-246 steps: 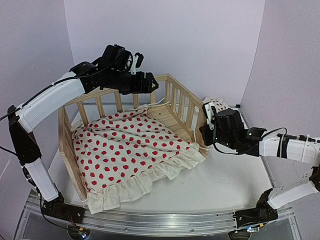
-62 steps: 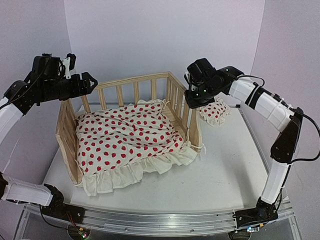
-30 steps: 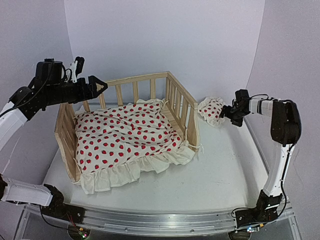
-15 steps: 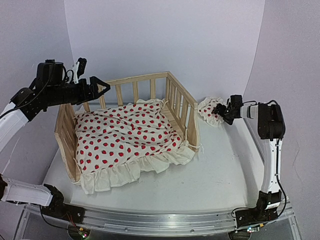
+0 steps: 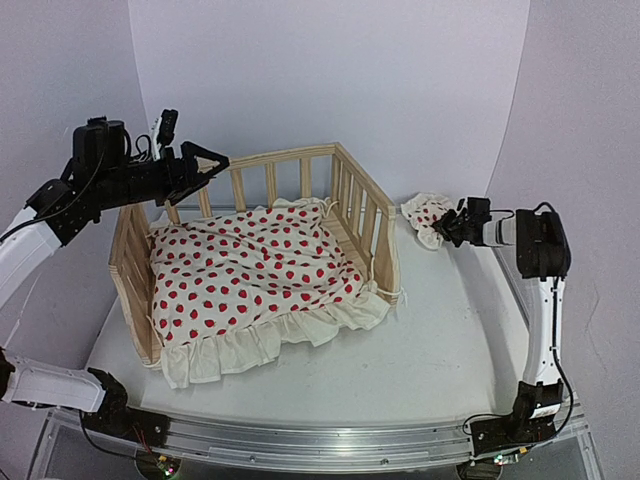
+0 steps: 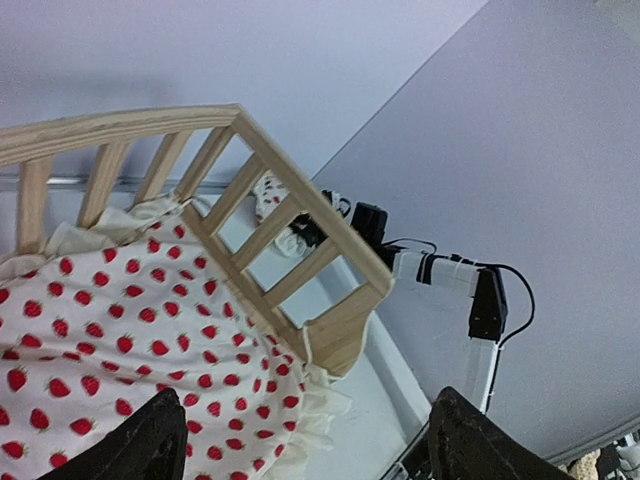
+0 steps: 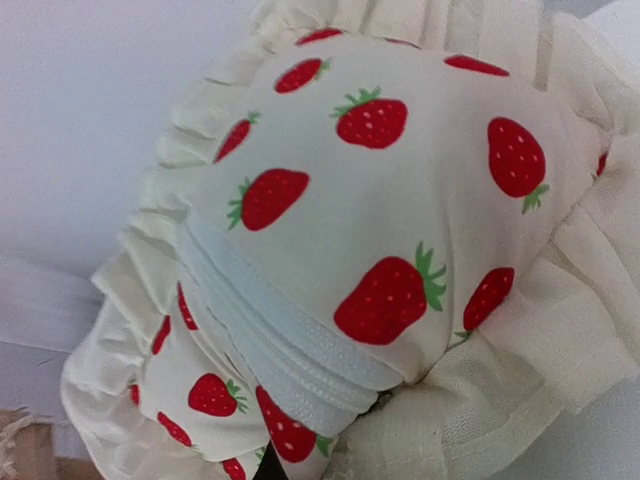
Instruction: Set up the pet bed
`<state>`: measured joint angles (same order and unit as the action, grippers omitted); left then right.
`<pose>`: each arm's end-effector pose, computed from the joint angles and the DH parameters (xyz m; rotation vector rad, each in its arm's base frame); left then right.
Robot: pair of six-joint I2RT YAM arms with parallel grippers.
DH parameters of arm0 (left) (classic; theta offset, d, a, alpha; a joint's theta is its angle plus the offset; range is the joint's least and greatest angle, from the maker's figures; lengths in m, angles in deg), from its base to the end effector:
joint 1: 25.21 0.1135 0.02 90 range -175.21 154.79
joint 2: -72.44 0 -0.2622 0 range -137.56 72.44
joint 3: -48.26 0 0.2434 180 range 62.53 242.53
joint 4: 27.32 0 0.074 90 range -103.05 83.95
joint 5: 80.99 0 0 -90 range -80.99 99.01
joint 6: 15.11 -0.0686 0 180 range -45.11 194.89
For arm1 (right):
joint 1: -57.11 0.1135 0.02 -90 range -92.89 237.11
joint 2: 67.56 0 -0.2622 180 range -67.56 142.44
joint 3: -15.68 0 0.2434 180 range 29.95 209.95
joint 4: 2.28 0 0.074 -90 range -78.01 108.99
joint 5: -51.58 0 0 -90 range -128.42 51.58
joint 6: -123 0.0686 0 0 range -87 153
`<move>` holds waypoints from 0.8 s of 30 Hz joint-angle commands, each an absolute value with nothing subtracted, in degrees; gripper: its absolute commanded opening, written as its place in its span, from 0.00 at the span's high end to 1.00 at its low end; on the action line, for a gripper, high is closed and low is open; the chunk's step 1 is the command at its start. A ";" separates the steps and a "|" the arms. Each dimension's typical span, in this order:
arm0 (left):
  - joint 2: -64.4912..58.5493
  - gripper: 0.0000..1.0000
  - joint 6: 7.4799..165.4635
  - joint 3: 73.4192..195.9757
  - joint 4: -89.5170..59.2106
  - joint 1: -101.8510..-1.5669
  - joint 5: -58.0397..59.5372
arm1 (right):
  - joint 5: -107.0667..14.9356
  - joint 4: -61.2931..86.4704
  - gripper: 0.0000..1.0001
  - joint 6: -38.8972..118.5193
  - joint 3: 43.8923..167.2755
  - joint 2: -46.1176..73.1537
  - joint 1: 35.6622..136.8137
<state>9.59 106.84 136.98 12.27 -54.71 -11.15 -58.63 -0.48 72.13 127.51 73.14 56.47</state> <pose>0.2093 -0.1456 0.4202 0.2260 1.9179 -1.0596 0.5553 0.0175 0.0915 0.5271 2.1002 0.7669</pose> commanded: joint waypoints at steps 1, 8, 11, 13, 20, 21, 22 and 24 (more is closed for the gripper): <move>8.35 0.17 113.84 134.60 -6.22 -57.93 -18.94 | -75.74 -17.47 1.00 84.44 116.29 51.67 53.59; 1.60 0.14 120.57 133.94 -31.28 -67.34 -18.01 | -90.71 -35.93 1.00 104.44 100.38 20.76 56.00; -2.65 0.14 126.70 134.99 -41.67 -69.30 -19.73 | -92.68 -45.15 1.00 113.04 99.82 14.92 62.81; -4.70 0.13 131.81 134.43 -52.42 -70.54 -20.93 | -92.75 -47.49 1.00 114.76 100.79 12.69 69.09; -6.57 0.06 135.75 134.14 -72.11 -76.83 -21.57 | -90.67 -50.23 1.00 112.51 103.16 11.96 87.88; -5.90 0.05 134.34 133.49 -72.52 -78.21 -21.10 | -90.70 -50.05 1.00 112.11 103.24 12.47 89.69; -5.28 0.04 132.92 132.94 -72.57 -79.42 -20.42 | -90.79 -49.73 1.00 111.79 103.33 13.25 91.36; -4.75 0.03 130.68 132.29 -72.61 -81.85 -19.22 | -90.98 -49.70 1.00 110.92 103.02 15.01 94.86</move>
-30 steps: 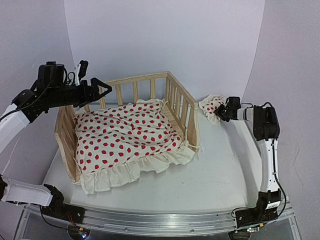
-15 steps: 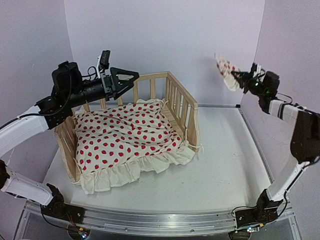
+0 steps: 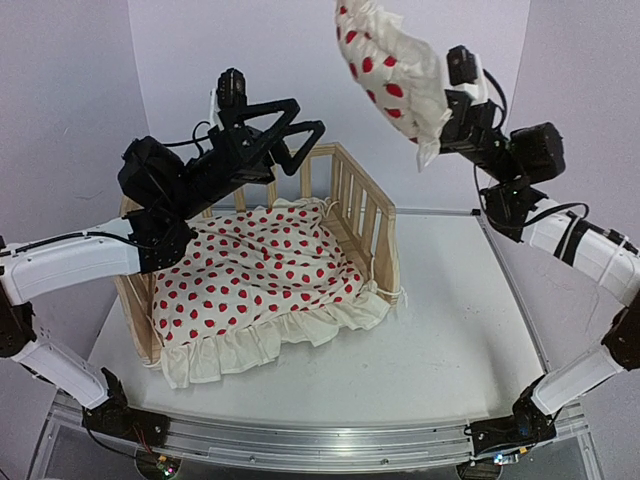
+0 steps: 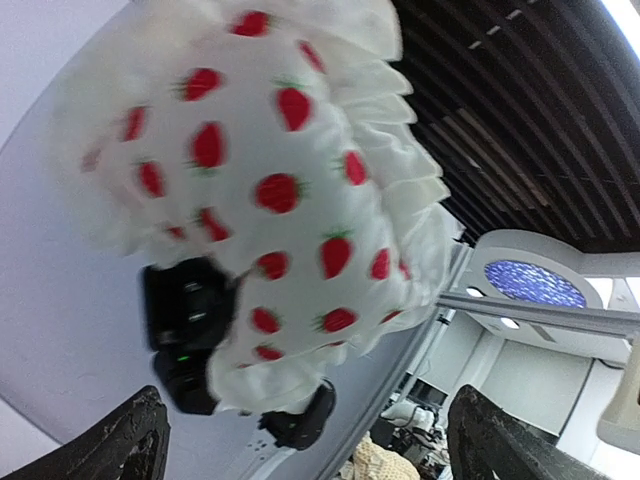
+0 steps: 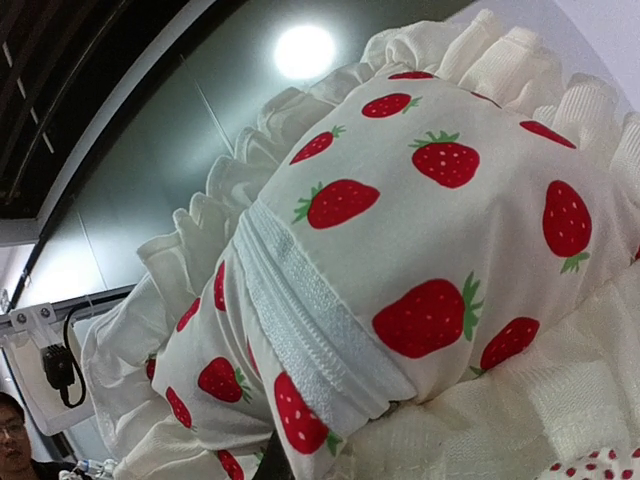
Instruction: Set up the pet bed
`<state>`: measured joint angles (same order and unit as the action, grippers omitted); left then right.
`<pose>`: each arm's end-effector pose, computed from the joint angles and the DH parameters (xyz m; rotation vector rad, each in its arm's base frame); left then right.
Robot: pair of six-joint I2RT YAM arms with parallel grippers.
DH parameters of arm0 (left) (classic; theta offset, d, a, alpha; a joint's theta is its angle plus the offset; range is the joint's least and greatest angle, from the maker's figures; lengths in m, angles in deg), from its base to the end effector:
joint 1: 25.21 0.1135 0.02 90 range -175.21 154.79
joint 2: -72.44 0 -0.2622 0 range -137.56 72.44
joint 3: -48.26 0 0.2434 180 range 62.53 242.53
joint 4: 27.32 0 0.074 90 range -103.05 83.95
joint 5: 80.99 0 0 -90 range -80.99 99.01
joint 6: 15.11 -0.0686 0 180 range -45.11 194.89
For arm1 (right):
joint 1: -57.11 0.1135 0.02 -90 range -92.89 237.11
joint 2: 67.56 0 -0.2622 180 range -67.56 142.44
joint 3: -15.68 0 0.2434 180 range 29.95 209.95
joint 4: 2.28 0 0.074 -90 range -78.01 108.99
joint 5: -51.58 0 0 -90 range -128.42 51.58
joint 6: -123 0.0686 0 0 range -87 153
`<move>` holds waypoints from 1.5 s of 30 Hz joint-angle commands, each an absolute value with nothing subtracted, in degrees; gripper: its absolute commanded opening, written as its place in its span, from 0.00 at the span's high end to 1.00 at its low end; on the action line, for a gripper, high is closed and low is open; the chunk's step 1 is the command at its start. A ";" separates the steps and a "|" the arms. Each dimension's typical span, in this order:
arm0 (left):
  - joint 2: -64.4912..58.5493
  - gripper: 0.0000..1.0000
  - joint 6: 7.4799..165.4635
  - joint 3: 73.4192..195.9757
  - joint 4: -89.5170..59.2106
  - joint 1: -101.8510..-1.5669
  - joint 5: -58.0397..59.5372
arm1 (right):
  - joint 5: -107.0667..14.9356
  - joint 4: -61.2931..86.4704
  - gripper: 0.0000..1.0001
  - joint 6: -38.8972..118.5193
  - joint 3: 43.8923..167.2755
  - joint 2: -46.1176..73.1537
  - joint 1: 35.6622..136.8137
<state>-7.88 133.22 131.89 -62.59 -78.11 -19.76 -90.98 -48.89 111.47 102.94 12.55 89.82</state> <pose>0.1690 -0.2781 0.4697 0.5143 1.0867 -1.9724 0.2103 0.1998 0.4954 -0.7172 1.0800 2.0054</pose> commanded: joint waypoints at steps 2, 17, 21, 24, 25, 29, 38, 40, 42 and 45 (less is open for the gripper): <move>-5.19 0.01 130.99 132.08 -72.58 -82.68 -18.21 | -90.55 -49.54 1.00 109.38 101.98 16.19 97.83; 1.59 0.19 125.81 127.45 -55.40 -82.92 -6.40 | -93.93 -31.98 1.00 90.11 100.44 16.25 106.19; 2.08 0.49 125.16 129.61 -49.61 -82.84 -7.94 | -95.64 -32.11 1.00 90.20 101.69 17.47 106.37; 3.41 0.83 123.28 128.63 -47.97 -82.87 -7.15 | -95.37 -32.05 1.00 90.54 102.74 18.39 106.42; 4.35 0.95 122.50 127.63 -47.62 -82.87 -6.17 | -94.86 -31.77 1.00 90.60 102.92 18.59 106.47; 9.67 1.00 112.94 126.12 -34.40 -83.11 5.00 | -86.41 -7.31 0.38 79.82 104.28 16.76 104.70; -7.64 1.00 131.40 153.53 46.34 -87.95 59.97 | -35.90 44.68 0.02 50.68 105.52 5.86 103.61; -12.07 1.00 137.65 157.10 56.61 -87.96 63.44 | -34.07 44.81 0.02 49.37 105.02 3.74 103.53; -14.03 1.00 139.91 156.34 60.20 -87.63 65.92 | -33.76 44.91 0.02 48.93 105.01 2.88 103.55; -16.13 1.00 143.26 154.60 66.65 -84.24 65.47 | -33.68 45.09 0.02 48.38 104.93 2.17 103.54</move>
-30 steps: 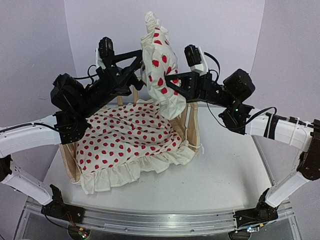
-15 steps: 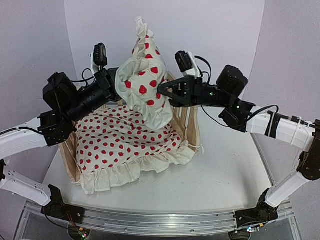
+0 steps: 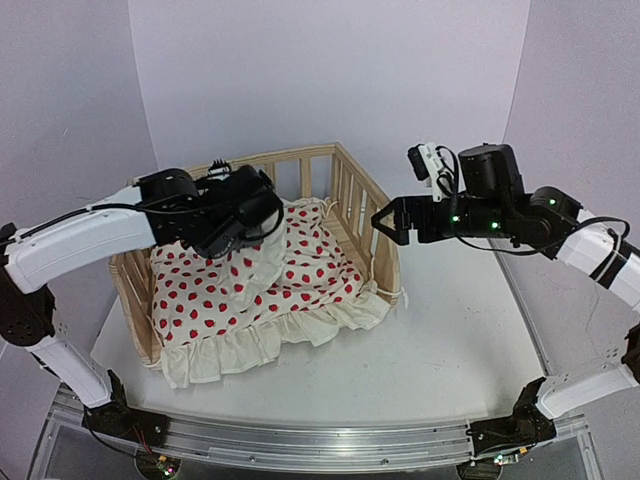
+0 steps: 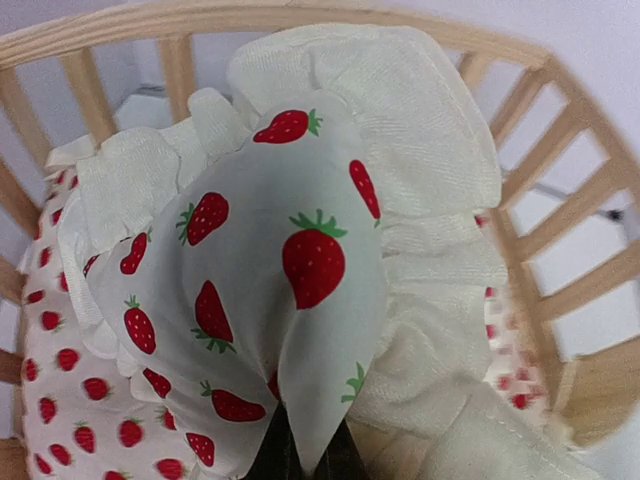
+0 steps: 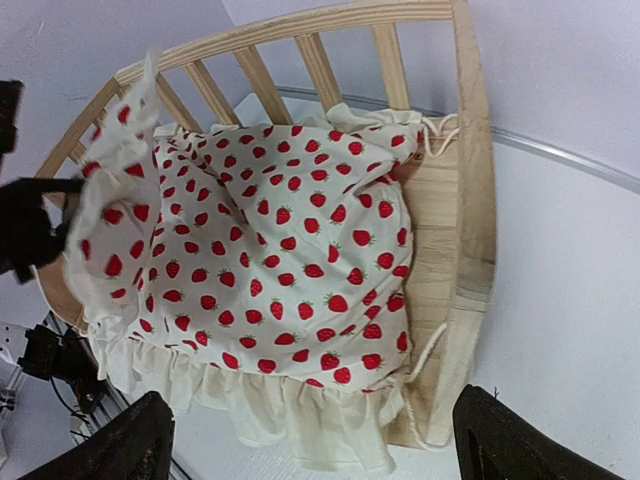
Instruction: Set up the pet bed
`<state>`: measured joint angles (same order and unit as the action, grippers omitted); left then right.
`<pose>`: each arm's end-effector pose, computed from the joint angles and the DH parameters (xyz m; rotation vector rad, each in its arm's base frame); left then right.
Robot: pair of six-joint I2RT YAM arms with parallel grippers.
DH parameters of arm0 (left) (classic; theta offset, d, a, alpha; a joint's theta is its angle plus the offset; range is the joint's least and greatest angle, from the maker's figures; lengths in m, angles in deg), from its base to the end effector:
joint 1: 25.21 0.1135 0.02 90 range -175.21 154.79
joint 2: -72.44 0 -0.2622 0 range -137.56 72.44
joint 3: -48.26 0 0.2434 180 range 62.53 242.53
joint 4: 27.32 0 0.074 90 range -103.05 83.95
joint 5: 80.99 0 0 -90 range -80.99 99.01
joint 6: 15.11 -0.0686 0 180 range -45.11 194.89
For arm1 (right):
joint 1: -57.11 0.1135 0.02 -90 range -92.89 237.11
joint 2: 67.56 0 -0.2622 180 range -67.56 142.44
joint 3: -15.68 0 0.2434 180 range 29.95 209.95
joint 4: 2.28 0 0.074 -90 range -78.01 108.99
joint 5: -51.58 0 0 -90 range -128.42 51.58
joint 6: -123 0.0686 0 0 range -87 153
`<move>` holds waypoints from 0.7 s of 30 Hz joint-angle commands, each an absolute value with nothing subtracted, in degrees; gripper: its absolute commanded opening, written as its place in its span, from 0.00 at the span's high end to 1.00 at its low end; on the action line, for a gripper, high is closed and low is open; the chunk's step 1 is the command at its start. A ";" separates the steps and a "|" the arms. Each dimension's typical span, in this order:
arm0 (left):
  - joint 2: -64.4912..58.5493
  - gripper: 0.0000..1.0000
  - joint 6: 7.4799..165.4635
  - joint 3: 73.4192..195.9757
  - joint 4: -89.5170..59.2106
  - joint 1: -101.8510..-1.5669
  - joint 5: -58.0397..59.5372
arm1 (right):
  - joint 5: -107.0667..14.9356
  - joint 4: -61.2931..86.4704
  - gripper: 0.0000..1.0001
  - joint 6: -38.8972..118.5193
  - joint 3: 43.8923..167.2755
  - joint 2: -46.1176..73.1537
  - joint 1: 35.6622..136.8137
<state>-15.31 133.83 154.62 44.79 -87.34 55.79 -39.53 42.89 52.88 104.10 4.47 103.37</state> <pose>0.1902 -0.2527 0.3559 -0.2451 2.1440 -0.1588 0.2048 0.2159 0.3629 -0.5038 2.0953 0.7132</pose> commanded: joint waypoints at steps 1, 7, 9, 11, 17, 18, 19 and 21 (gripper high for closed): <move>-16.52 1.00 142.75 153.92 68.37 -83.88 66.32 | -33.68 45.27 0.02 48.26 104.80 2.03 103.60; -10.43 1.00 123.58 146.94 62.45 -80.81 66.28 | -35.16 45.30 0.02 48.12 103.37 1.32 103.58; -4.98 1.00 109.37 141.04 50.20 -75.63 56.26 | -34.90 45.30 0.02 48.11 102.88 0.75 103.60; 0.51 1.00 99.66 134.23 39.84 -70.18 47.88 | -34.97 45.23 0.02 47.82 102.65 0.25 103.57; 2.38 1.00 84.15 134.36 38.42 -66.17 42.67 | -35.39 45.13 0.02 47.67 102.62 0.03 103.60; 1.79 1.00 82.71 136.39 38.45 -66.17 41.75 | -35.57 45.13 0.02 47.65 102.63 0.30 103.56; 1.05 1.00 81.54 138.53 38.76 -66.17 41.12 | -35.56 45.13 0.02 47.61 102.67 0.62 103.59; -0.48 1.00 79.64 142.35 40.40 -66.17 40.49 | -35.81 45.13 0.02 47.63 102.95 1.17 103.61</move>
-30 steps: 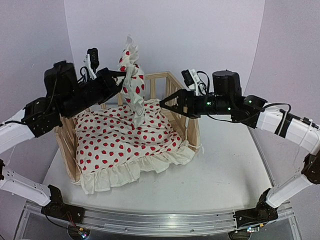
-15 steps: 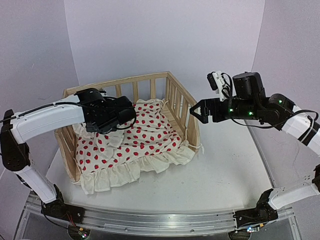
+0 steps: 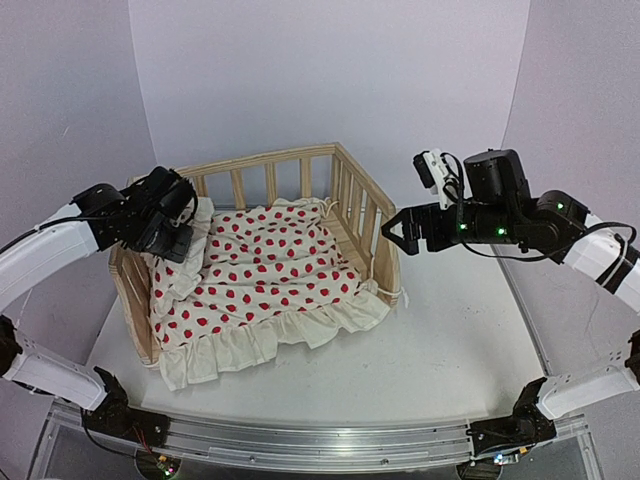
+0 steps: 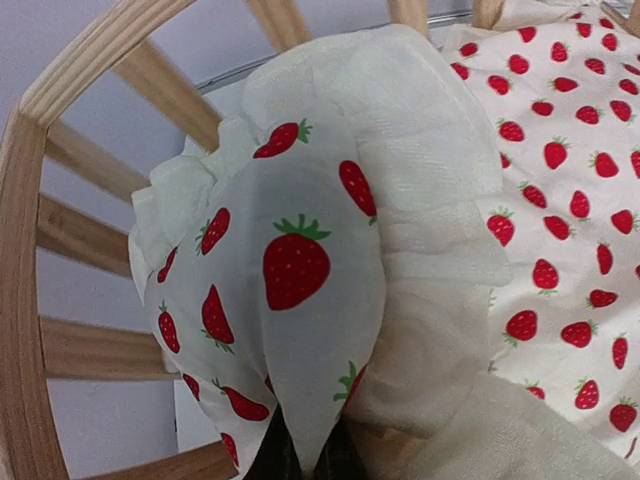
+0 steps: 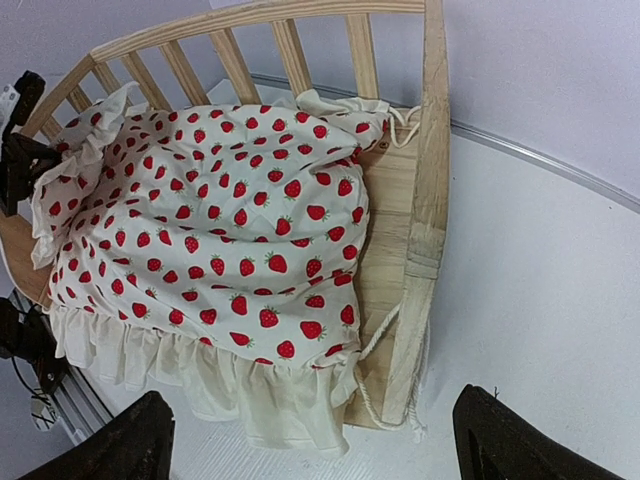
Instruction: Set up the pet bed
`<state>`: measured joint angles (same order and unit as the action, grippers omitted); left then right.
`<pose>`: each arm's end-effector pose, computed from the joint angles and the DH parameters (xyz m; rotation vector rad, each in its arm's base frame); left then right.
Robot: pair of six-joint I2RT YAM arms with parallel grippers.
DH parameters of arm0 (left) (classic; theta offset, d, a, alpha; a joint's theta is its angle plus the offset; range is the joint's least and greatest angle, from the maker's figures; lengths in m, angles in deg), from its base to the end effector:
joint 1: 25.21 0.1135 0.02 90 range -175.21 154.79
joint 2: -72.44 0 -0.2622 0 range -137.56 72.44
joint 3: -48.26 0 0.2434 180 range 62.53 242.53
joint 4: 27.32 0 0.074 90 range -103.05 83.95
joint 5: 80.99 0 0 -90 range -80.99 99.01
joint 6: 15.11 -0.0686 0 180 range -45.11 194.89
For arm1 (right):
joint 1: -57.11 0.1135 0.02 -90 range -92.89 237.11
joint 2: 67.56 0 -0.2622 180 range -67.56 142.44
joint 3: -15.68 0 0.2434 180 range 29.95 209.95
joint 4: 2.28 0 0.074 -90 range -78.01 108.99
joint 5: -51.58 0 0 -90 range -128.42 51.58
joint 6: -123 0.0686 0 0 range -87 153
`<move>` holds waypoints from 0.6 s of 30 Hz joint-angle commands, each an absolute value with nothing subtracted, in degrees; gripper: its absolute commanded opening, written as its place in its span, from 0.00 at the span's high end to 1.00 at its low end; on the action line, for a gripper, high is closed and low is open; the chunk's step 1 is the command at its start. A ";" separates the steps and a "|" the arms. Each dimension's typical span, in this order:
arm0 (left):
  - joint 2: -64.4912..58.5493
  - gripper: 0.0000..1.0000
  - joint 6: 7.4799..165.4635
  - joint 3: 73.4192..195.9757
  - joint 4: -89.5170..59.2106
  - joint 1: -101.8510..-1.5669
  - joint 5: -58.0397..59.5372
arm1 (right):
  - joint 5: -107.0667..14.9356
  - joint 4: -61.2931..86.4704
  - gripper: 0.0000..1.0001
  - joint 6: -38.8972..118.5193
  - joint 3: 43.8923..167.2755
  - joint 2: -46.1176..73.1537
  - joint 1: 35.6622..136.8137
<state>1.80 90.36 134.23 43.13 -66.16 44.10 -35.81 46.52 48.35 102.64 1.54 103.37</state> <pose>0.2088 -0.1290 0.3185 0.2862 2.3081 0.3011 0.1961 0.2004 0.3598 -0.5505 2.0961 0.5862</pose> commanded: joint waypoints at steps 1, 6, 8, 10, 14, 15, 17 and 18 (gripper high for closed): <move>-1.74 1.00 79.69 143.98 42.70 -66.17 42.04 | -35.98 45.13 0.02 47.67 103.06 1.24 103.56; -6.21 1.00 81.18 142.74 49.62 -64.72 47.98 | -35.93 45.00 0.02 47.68 103.01 0.31 103.60; -7.42 1.00 83.56 141.55 51.66 -64.52 49.01 | -35.51 44.95 0.02 47.50 102.96 0.14 103.63; -8.36 1.00 86.28 140.75 53.78 -64.42 49.56 | -35.36 44.95 0.02 47.37 103.04 -0.03 103.55; -8.34 1.00 89.63 137.44 53.89 -63.84 48.21 | -34.70 44.95 0.02 46.85 103.20 -0.40 103.60; -8.72 1.00 90.30 136.93 53.78 -63.43 47.84 | -34.20 44.95 0.02 46.60 103.17 -0.43 103.60; -10.00 0.87 91.75 136.11 53.63 -62.68 47.52 | -32.73 45.49 0.02 45.75 103.15 -0.41 103.56; -10.61 0.70 92.47 136.15 53.80 -62.37 47.37 | -31.57 46.21 0.02 45.04 103.43 -0.48 103.59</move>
